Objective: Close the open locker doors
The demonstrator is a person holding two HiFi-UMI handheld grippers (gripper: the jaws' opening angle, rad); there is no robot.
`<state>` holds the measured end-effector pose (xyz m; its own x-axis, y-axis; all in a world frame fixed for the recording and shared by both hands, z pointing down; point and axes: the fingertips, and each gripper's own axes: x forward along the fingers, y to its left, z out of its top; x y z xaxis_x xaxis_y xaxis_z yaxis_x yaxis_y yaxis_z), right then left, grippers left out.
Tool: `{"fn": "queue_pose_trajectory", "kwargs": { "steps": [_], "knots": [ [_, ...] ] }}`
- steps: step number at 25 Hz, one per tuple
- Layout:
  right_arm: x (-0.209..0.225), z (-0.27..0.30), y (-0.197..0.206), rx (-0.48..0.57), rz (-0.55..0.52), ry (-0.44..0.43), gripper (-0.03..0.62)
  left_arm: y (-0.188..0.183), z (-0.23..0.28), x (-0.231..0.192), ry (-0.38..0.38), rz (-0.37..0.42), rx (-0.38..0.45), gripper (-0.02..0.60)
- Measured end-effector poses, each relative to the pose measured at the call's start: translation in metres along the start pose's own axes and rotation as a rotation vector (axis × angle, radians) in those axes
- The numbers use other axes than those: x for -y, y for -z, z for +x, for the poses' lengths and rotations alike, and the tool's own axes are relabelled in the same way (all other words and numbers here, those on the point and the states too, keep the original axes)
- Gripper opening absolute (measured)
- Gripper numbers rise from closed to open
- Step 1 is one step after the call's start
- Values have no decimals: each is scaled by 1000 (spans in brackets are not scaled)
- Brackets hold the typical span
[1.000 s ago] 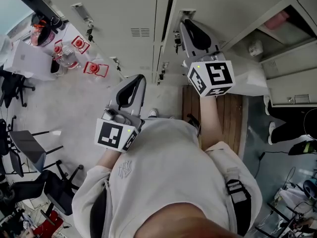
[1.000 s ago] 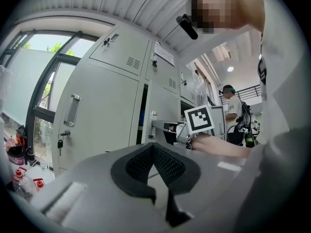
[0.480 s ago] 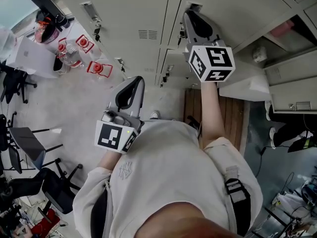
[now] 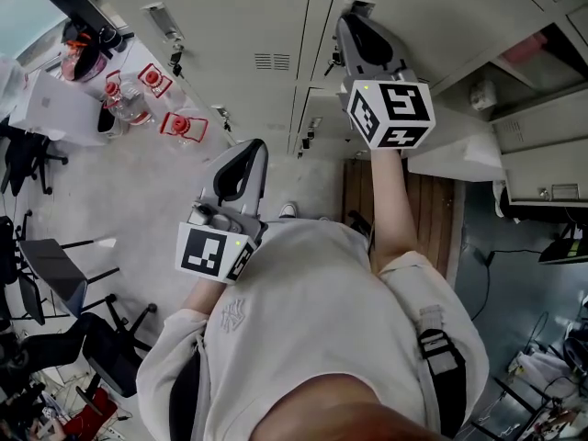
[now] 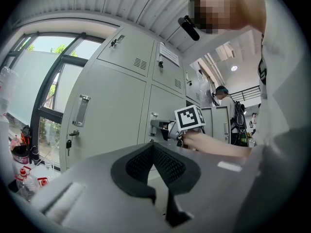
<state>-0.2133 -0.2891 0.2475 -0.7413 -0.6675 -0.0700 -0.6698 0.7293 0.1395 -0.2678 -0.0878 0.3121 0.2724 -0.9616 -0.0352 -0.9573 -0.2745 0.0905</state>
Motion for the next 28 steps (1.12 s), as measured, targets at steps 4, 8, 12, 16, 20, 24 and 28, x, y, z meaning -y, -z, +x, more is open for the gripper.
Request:
{"fn": "queue_pose_trajectory", "kwargs": {
  "steps": [4,8,12,16,20,24,28],
  "knots": [
    [-3,-16,-2,20,20,-1,23,-1,6,0,27,3,4,2],
    [-8,-55,-6,54,47,-7,23,-4,20,5,78,9,18,2],
    [-3,-114,-4,76,67,27,23,-4,43,23,172,14,25,2],
    [16,-178,0,90,80,130,21,-4,69,57,304,13,32,2],
    [40,-247,0,113,79,245,21,-6,94,107,457,-1,45,2],
    [67,-298,2,112,71,326,21,-6,111,155,548,-8,54,2],
    [96,-343,3,83,35,429,20,-5,127,211,647,-21,58,2]
  ]
}}
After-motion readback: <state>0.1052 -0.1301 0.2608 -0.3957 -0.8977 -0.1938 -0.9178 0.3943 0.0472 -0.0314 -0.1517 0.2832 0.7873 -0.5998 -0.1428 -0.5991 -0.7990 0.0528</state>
